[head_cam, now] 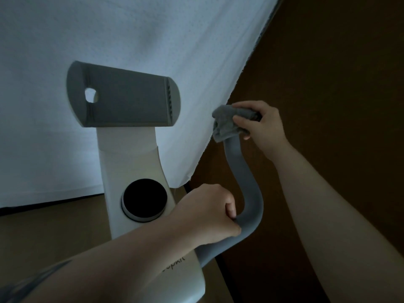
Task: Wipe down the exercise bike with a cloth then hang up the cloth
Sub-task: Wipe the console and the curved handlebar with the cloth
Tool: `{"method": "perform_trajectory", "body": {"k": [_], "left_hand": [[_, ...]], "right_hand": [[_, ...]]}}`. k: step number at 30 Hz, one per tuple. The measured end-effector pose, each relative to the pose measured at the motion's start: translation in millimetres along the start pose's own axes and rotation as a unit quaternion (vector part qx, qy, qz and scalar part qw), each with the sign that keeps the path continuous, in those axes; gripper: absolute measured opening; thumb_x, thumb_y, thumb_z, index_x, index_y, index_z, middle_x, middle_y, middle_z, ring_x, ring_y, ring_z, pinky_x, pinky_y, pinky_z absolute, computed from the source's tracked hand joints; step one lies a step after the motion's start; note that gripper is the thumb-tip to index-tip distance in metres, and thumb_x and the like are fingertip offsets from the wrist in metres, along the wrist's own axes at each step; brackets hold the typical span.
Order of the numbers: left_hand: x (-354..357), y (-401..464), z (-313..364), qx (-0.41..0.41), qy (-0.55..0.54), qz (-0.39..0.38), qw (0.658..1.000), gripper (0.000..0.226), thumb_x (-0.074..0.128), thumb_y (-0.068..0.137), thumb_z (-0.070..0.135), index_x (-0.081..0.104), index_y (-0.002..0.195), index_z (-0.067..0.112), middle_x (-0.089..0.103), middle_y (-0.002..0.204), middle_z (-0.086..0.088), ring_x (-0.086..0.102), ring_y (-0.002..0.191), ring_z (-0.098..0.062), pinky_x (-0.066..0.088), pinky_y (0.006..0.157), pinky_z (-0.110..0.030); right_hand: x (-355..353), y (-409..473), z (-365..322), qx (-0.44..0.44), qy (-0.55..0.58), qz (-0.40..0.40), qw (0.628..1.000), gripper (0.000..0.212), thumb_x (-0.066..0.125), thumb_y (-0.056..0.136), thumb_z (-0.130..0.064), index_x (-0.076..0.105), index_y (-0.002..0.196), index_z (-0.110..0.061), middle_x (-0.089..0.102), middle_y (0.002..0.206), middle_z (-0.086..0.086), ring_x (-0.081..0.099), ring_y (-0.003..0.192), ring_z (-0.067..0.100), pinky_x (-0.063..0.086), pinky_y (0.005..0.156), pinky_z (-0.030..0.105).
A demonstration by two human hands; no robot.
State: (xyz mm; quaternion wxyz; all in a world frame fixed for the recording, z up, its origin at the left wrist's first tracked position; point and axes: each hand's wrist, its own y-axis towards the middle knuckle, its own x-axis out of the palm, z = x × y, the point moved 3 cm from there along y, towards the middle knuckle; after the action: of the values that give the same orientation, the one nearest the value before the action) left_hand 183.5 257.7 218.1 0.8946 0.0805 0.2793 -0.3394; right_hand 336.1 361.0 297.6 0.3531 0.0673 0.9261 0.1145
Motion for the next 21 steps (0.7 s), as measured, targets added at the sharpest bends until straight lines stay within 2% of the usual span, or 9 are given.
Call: {"method": "perform_trajectory", "body": {"k": [4,7,8,11,15,16,19,20,21], "left_hand": [[0,-1,1,0.002,-0.001,0.005,1.0,0.007,0.07,0.076,0.026,0.071,0.082,0.023,0.07,0.077,0.007,0.065,0.073,-0.005,0.056,0.07,-0.025],[0,0,0,0.0,-0.002,0.002,1.0,0.007,0.07,0.076,0.025,0.071,0.081,0.02,0.07,0.077,0.004,0.065,0.072,-0.007,0.056,0.069,-0.027],[0,-1,0,0.0,-0.001,0.002,1.0,0.007,0.07,0.076,0.025,0.071,0.081,0.02,0.071,0.077,0.004,0.065,0.072,-0.007,0.056,0.069,-0.028],[0,-1,1,0.003,0.0,0.004,1.0,0.007,0.07,0.076,0.026,0.071,0.082,0.021,0.071,0.079,0.005,0.066,0.073,-0.007,0.056,0.07,-0.027],[0,0,0,0.0,-0.002,0.004,1.0,0.007,0.071,0.076,0.027,0.07,0.082,0.023,0.07,0.077,0.007,0.065,0.072,-0.005,0.055,0.068,-0.025],[0,0,0,0.001,-0.002,0.003,1.0,0.007,0.071,0.076,0.027,0.07,0.082,0.023,0.07,0.077,0.007,0.065,0.071,-0.005,0.055,0.068,-0.024],[-1,-1,1,0.004,0.001,0.007,1.0,0.008,0.072,0.076,0.027,0.071,0.082,0.022,0.071,0.078,0.006,0.066,0.072,-0.005,0.055,0.068,-0.025],[-1,-2,1,0.006,0.003,0.009,1.0,0.008,0.072,0.076,0.028,0.071,0.082,0.022,0.071,0.078,0.006,0.066,0.072,-0.005,0.055,0.068,-0.024],[-1,-2,2,0.007,0.005,0.01,1.0,0.009,0.072,0.077,0.028,0.071,0.083,0.022,0.071,0.078,0.006,0.065,0.072,-0.005,0.055,0.067,-0.023]], "right_hand": [[3,-2,3,0.048,-0.026,-0.115,0.992,0.028,0.069,0.084,-0.004,0.069,0.106,-0.021,0.061,0.108,0.006,0.061,0.071,0.01,0.049,0.051,0.022],[-2,1,2,0.019,0.028,-0.003,0.999,0.027,0.069,0.085,-0.006,0.068,0.11,-0.018,0.058,0.114,0.009,0.061,0.074,0.009,0.05,0.051,0.021],[-2,2,1,0.021,0.03,-0.003,0.999,0.027,0.069,0.086,-0.006,0.068,0.11,-0.019,0.058,0.116,0.009,0.061,0.075,0.011,0.05,0.051,0.021],[1,3,-2,0.04,-0.051,-0.111,0.992,0.028,0.069,0.085,-0.006,0.07,0.109,-0.02,0.058,0.114,0.007,0.06,0.079,0.015,0.05,0.052,0.022],[-1,11,-11,-0.048,-0.103,0.014,0.993,0.028,0.071,0.085,-0.013,0.068,0.111,-0.021,0.055,0.112,0.001,0.061,0.095,0.017,0.055,0.067,0.025],[2,11,-12,-0.043,-0.118,0.0,0.992,0.028,0.071,0.084,-0.013,0.068,0.11,-0.023,0.055,0.11,0.0,0.061,0.092,0.016,0.053,0.066,0.023],[16,5,-14,0.013,-0.233,-0.185,0.955,0.025,0.071,0.084,-0.013,0.07,0.106,-0.025,0.06,0.106,-0.002,0.061,0.081,0.011,0.05,0.058,0.019],[17,3,-15,0.0,-0.273,-0.19,0.943,0.026,0.071,0.084,-0.016,0.07,0.108,-0.025,0.059,0.107,-0.005,0.059,0.086,0.01,0.052,0.065,0.022],[17,0,-17,-0.029,-0.298,-0.15,0.942,0.027,0.07,0.085,-0.02,0.069,0.111,-0.026,0.056,0.109,-0.007,0.056,0.093,0.009,0.052,0.074,0.025]]}}
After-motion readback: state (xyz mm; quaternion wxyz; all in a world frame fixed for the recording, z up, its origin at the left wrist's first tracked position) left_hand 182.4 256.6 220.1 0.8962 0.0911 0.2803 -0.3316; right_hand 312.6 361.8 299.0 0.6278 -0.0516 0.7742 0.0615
